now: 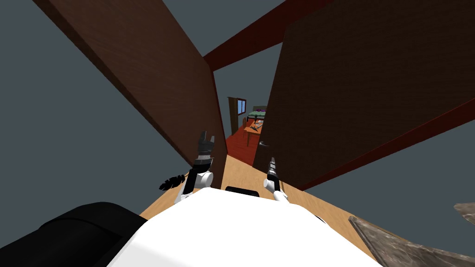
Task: Pull the door open
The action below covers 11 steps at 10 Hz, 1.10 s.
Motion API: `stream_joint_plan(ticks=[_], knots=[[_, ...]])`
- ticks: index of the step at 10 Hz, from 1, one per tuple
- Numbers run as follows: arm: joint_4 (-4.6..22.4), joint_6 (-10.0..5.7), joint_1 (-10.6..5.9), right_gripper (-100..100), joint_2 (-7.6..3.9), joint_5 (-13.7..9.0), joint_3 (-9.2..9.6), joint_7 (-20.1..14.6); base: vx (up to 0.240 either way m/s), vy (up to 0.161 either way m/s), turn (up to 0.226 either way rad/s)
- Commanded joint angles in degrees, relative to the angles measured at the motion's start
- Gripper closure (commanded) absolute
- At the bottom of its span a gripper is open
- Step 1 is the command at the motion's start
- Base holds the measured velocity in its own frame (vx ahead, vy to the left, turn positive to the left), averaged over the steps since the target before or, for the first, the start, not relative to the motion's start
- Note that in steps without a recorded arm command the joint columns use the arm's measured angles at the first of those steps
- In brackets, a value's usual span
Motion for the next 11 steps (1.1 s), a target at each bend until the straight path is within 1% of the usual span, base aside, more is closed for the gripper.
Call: stream_joint_plan(ticks=[1,2,4,6,7,8,9,10,11], knots=[[1.2,0.27,-0.21,-100,-1.84,0.3,0.16,-0.7,-0.029,-0.001,-0.089],[1.5,0.62,-0.14,-100,-2.69,0.4,0.23,-1.0,-0.044,-0.006,-0.107],[2.1,1.56,0.03,-100,-5.01,0.8,0.46,-1.9,-0.025,-0.008,-0.108],[0.9,1.56,0.03,-100,-5.01,0.8,0.46,-1.9,0.0,-0.003,-0.014],[2.1,1.56,0.03,-100,-5.01,0.8,0.46,-1.9,0.002,-0.001,0.011],[2.4,1.96,0.08,-100,-5.98,1.0,0.57,-2.4,0.006,0.003,-0.083],[3.0,2.54,0.08,-100,-7.26,1.4,0.81,-3.5,0.032,0.02,-0.231],[3.3,2.72,-0.04,-100,-7.42,1.6,1.01,-4.5,0.078,0.065,-0.242],[3.4,2.48,-0.25,-100,-6.75,1.7,1.11,-5.2,0.138,0.118,-0.133]])
